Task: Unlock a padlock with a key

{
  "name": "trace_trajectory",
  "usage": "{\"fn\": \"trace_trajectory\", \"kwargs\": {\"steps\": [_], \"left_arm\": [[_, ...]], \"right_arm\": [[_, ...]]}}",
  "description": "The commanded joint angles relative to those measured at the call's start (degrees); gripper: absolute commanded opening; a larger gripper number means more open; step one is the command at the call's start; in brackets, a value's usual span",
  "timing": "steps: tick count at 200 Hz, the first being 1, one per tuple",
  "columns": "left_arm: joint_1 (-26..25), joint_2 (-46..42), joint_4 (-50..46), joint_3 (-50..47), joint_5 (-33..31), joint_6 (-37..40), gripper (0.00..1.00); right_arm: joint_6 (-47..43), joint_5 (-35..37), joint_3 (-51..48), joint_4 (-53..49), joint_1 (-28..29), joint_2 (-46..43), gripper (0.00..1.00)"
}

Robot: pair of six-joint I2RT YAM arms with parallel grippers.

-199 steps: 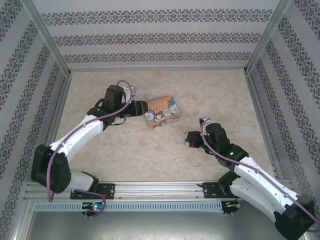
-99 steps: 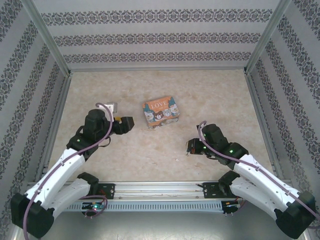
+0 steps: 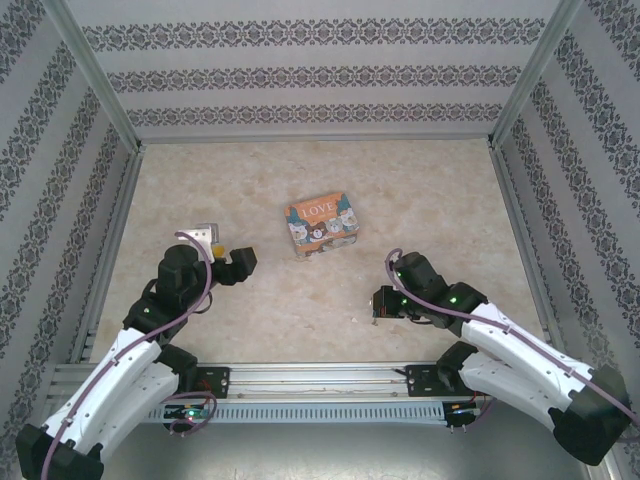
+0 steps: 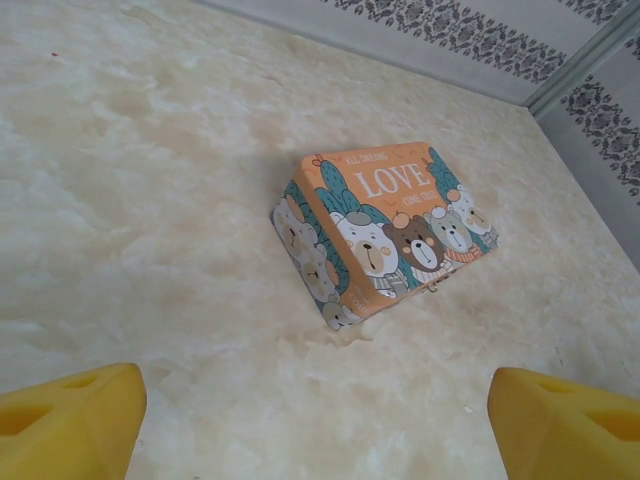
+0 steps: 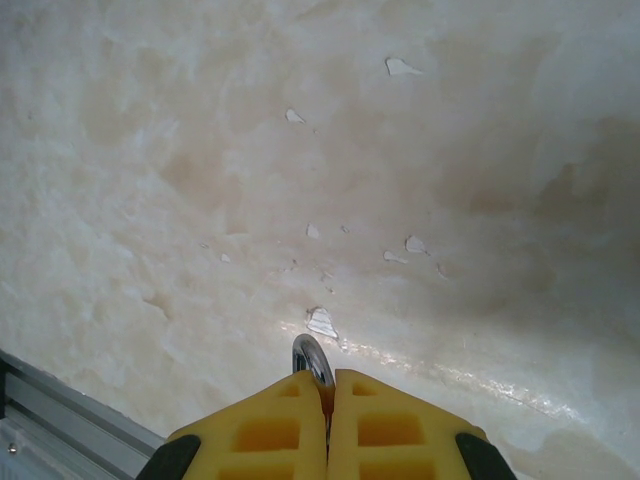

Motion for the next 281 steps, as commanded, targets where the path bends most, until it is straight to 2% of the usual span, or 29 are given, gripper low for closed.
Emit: {"fn": "trace_trajectory", "kwargs": {"steps": [1,129,206,281], "left_arm": [[1.1,-1.0,0.7,-0.6,-1.7,0.8,0.89],[1.0,-0.9,0.9,-1.1,-4.1,1.2,0.92],[1.1,-0.8,1.9,-2.5,-7.0,1.7,0.98],[1.2,2.0,3.5,-1.7,-7.8,1.4,1.00]], "right_arm": [[0.9,-0.5,1.5,-1.2,0.9,1.3,0.00],[0.1,-1.7,-0.2,2.9,2.2,9.1,0.00],[0.6,-3.0,-1.5,6.4,2.6,13.2,0.00],[-0.7,-4.8,0.0,9.4,3.1,18.8,0.00]]}}
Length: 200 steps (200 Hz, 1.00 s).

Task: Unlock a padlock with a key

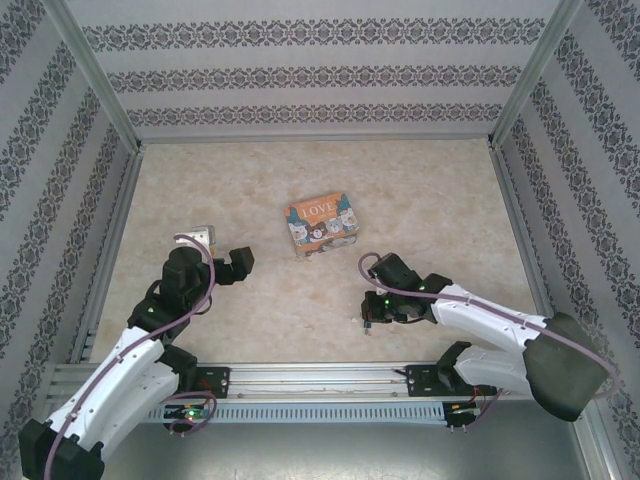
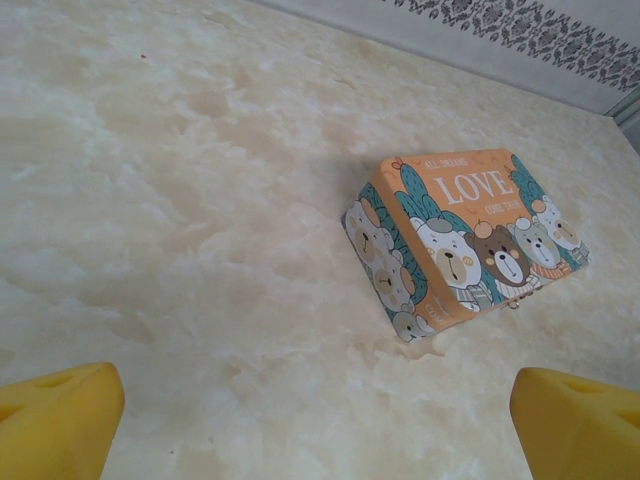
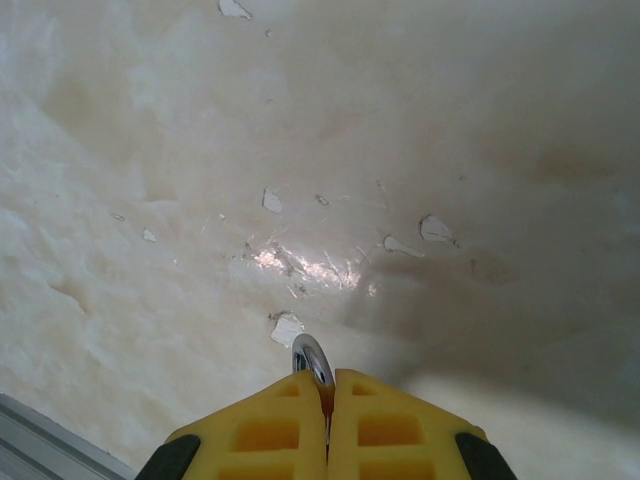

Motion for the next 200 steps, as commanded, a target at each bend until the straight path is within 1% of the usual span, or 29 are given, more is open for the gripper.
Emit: {"fn": "trace_trajectory", "kwargs": {"steps": [1,41,200], "left_arm": [[0.8,0.6,2.2,0.7,-1.3,0.8,1.00],[0.9,1.6,2.4,1.1,-1.2,0.7,1.00],[1.0,1.9,1.9,0.9,-0.8,0.0,0.99]], "right_arm": [[-0.6,-1.4,0.9,1.4,0.8,1.5,0.00],[-0.8,-2.0,1.1,3.4,1.1,4.0,0.00],[-1.4,-3.4,1.9,6.2,1.3,11.6,0.00]]}}
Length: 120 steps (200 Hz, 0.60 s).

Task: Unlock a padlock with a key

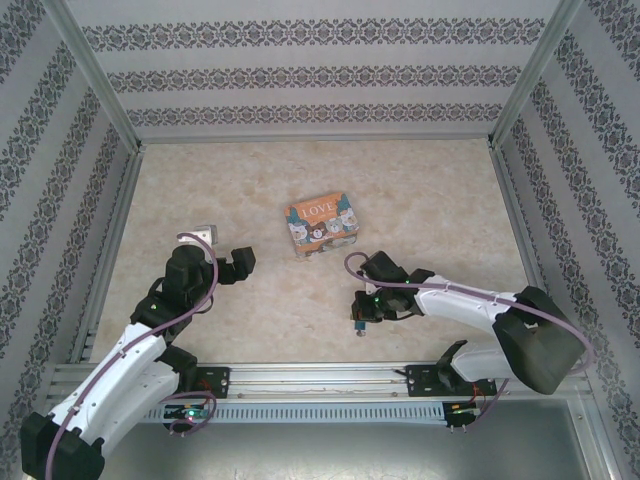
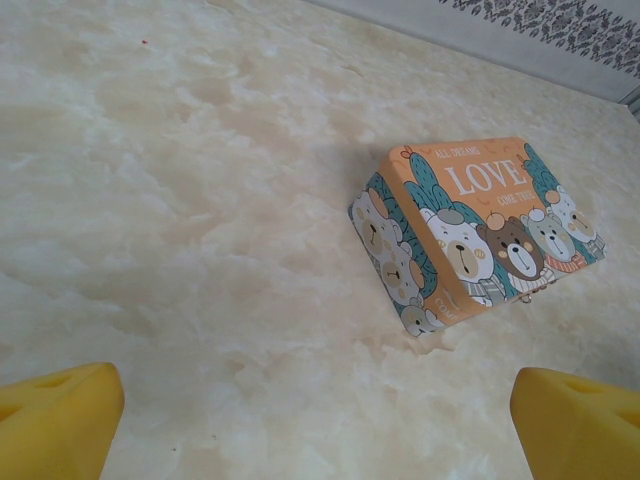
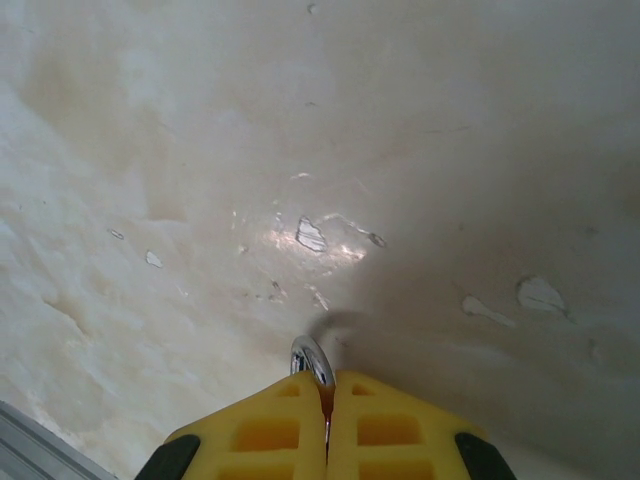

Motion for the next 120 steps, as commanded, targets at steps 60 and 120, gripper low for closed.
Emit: {"fn": "trace_trajectory", "kwargs": {"steps": [60,120], "left_arm": [[0.9,0.0,0.9,0.9,-0.7,-0.2,0.99],[0.9,-0.1,0.7,0.9,-0.5,-0.4,0.99]], "right_arm": [[-1.1,0.9,0.2,-0.2,0.6,2.0,0.03],[-1.1,1.8,-0.1,-0.9,0.6,0.7,0.12]]}}
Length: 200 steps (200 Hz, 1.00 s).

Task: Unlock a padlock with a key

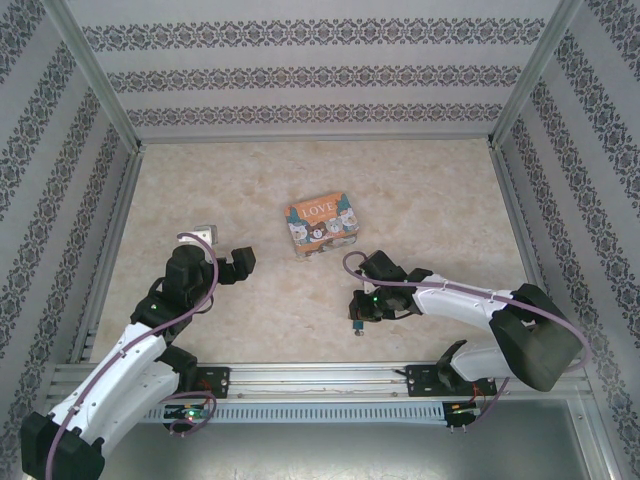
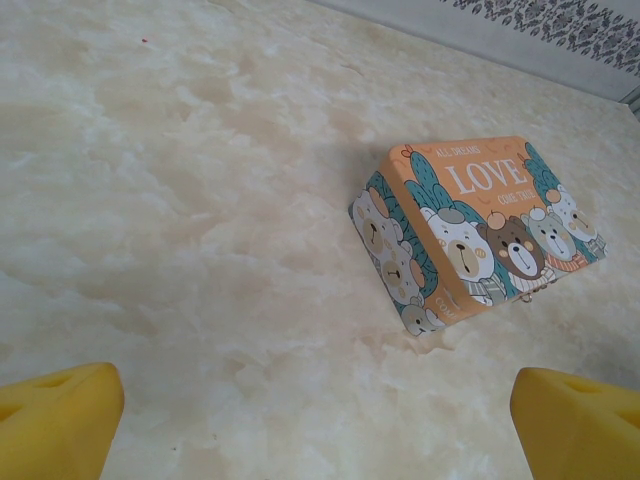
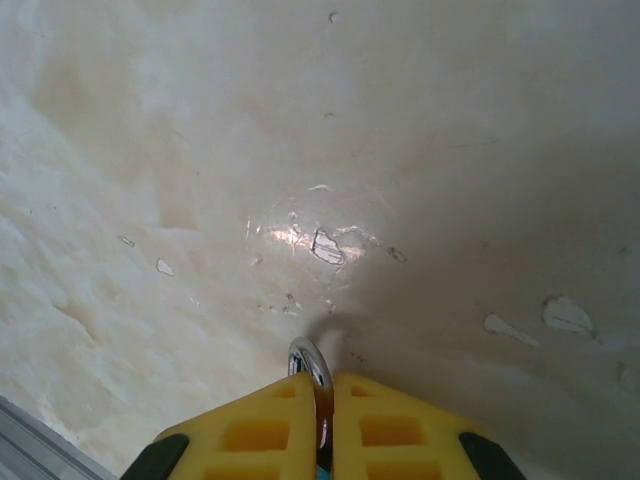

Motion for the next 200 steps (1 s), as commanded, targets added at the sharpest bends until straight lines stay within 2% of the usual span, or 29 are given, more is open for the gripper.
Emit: {"fn": "trace_trajectory", "kwargs": {"steps": [1,74,141,200], "left_arm": [[0.9,-0.1,0.7,0.9,-0.5,-0.4,0.99],[1.0,0.0,0.7,1.0,-0.4,-0.8,0.99],[1.1,-0.3,0.2,2.1,-0.9,-0.5,0.99],[1.4,-0.5,-1.4,4.1,-2.3,0.8,0.99]], "right_arm": [[-1.1,2.4,-0.2,-1.8,0.6,-0.2,0.12],[-1.4,3.8,0.0,-2.7,0.5,-3.3,0.27],[-3.2,7.2,0.9,-4.3,-1.0,-9.6,0.29],[-6.1,10.5,1.3,-4.4,-5.7,-19.4,0.35]]}}
